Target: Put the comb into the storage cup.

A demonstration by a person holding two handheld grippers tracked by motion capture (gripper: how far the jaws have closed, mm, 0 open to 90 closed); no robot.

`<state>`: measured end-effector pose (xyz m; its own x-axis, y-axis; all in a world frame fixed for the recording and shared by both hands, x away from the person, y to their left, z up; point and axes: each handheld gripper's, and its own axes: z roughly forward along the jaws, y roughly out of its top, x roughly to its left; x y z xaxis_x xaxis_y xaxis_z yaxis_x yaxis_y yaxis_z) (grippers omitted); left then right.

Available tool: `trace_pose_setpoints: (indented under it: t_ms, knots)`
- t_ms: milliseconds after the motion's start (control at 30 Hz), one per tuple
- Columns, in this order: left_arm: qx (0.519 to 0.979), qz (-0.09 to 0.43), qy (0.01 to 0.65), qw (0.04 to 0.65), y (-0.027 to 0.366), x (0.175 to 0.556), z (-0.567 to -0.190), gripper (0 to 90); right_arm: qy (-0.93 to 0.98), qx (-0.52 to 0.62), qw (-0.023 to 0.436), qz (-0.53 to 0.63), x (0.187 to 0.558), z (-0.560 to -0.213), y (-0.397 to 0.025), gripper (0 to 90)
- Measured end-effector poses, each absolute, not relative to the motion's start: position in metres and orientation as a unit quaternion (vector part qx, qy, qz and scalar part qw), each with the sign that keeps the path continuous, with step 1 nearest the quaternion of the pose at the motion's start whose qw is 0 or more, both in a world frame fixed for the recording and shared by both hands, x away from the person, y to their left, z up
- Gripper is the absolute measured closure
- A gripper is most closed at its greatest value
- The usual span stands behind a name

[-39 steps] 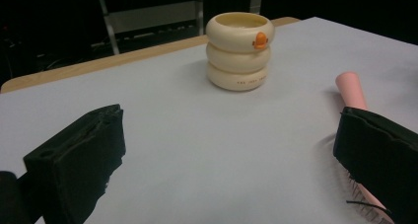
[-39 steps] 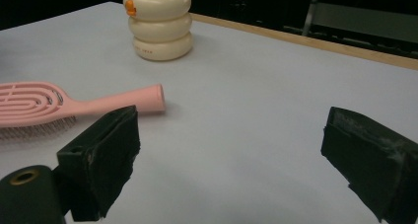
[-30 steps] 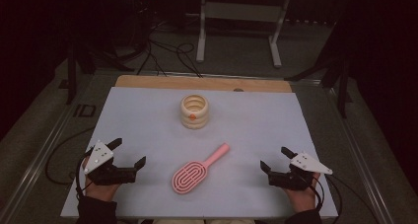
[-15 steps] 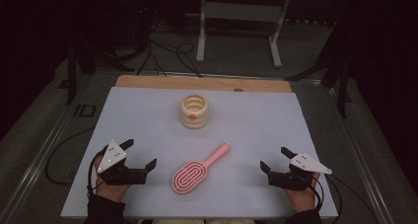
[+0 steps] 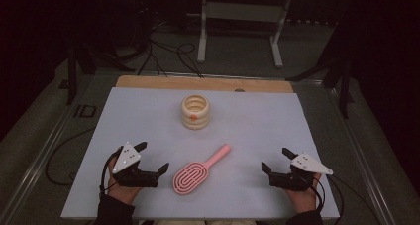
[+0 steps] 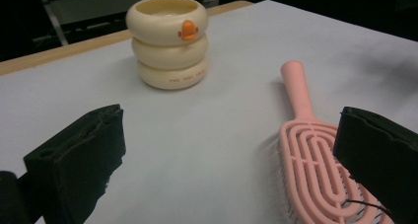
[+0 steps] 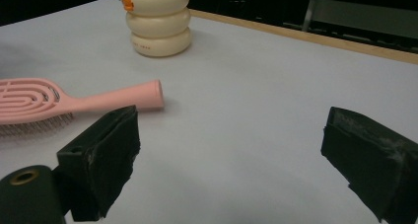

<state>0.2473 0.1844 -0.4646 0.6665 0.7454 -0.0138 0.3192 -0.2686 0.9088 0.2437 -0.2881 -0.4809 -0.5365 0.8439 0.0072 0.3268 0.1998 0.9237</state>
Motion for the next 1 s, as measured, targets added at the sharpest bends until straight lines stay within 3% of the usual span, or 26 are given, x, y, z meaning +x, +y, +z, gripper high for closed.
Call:
trace_pose_setpoints:
  t_ms: [1000]
  knots:
    - [0.787, 0.172, 0.322, 0.497, 0.143, 0.245, -0.473, 0.8, 0.727, 0.404, 0.265, 0.488, 0.244, -0.481, -0.289, 7.5]
